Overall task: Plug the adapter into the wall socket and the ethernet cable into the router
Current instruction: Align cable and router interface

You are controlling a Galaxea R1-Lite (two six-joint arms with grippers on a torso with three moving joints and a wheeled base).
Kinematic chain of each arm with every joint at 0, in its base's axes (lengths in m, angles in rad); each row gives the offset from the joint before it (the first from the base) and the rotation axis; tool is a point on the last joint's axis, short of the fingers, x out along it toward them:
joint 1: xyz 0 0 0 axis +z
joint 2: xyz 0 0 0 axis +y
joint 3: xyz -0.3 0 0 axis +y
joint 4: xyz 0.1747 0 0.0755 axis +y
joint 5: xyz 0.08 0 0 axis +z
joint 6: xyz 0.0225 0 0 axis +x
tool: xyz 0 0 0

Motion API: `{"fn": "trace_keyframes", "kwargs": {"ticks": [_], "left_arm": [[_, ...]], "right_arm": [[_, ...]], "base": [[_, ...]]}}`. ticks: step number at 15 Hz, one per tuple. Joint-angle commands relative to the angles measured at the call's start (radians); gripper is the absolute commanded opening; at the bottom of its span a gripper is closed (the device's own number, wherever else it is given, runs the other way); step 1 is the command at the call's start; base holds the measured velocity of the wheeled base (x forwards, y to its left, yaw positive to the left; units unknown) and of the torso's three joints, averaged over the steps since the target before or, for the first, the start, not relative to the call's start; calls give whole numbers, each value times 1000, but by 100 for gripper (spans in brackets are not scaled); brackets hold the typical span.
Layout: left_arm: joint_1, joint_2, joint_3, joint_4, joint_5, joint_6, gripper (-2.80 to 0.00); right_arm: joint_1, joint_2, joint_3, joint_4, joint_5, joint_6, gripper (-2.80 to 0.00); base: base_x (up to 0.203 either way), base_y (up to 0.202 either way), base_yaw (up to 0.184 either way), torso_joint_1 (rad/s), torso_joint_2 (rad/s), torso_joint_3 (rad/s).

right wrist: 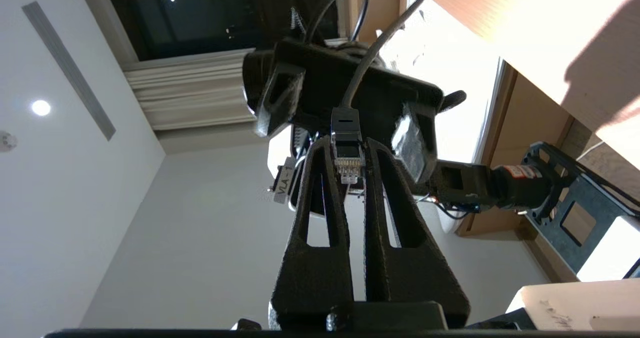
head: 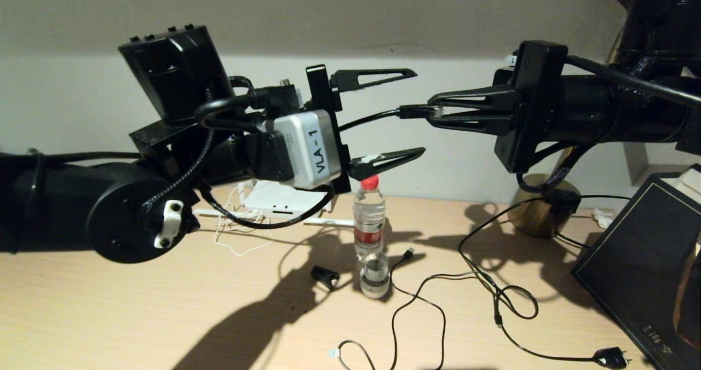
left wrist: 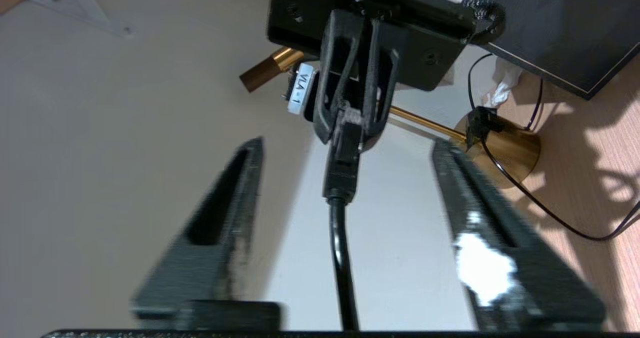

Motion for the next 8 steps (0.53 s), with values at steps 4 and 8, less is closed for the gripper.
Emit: {"fn": "trace_keyframes", "kwargs": {"ticks": [4, 8], "left_arm": [[0, -15, 12, -4, -2, 6, 0], [1, -16, 20, -3, -2, 6, -225]], "right_arm": [[-7, 9, 1, -3, 7, 8, -280], [-7, 7, 0, -3, 7, 8, -280]], "base": [[0, 0, 0, 0, 0, 0], [0, 0, 0, 0, 0, 0]]}}
